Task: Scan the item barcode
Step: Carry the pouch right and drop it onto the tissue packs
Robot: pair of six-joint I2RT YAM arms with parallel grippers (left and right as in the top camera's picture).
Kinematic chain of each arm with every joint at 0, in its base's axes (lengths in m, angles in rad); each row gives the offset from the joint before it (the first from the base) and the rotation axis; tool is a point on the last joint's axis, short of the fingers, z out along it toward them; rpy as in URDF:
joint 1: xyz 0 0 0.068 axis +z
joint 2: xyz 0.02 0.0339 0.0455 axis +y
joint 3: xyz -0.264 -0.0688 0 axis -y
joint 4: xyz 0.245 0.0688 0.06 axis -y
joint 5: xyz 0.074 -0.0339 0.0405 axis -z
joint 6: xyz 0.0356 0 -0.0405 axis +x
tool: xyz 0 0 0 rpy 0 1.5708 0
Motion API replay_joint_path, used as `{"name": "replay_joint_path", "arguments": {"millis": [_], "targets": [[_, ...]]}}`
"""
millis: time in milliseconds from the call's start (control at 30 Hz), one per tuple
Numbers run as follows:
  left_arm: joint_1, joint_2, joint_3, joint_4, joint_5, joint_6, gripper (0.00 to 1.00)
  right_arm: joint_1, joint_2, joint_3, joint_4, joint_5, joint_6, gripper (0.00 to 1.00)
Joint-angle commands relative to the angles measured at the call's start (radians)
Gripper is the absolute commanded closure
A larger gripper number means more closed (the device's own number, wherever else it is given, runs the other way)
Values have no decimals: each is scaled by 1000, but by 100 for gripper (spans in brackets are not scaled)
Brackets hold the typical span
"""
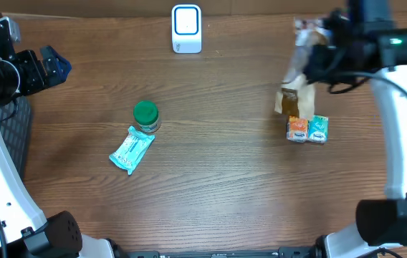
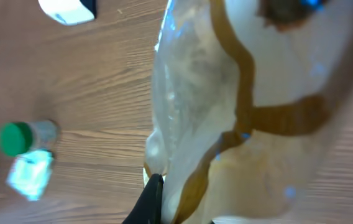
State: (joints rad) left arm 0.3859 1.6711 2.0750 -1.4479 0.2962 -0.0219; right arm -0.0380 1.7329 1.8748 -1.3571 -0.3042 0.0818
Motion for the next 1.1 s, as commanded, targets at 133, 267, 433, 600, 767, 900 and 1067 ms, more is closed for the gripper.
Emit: {"name": "replay_joint_path", "arguments": {"millis": [133,267,433,600,767,900,1067], "targets": [[-3,-7,14,2,8,19,1,-242,-3,-261,166,-363,-4,96],[-3,-7,14,2,8,19,0,-326,-3,-411,272,-382,26,96],[-3,-7,14,1,8,19,0,-396,-3,-536,344,-378,26,96],[-3,-7,14,1,8,19,0,-416,-3,-555,340,-341,22,70],[-3,-7,14,2,8,19,0,-416,-3,-553,335,-362,23,49],[-3,-7,14,2,8,19,0,-413,-13,-523,320,-383,22,44],[-3,-7,14,2,8,19,0,-373,-66,-466,283,-475,-52,43]]}}
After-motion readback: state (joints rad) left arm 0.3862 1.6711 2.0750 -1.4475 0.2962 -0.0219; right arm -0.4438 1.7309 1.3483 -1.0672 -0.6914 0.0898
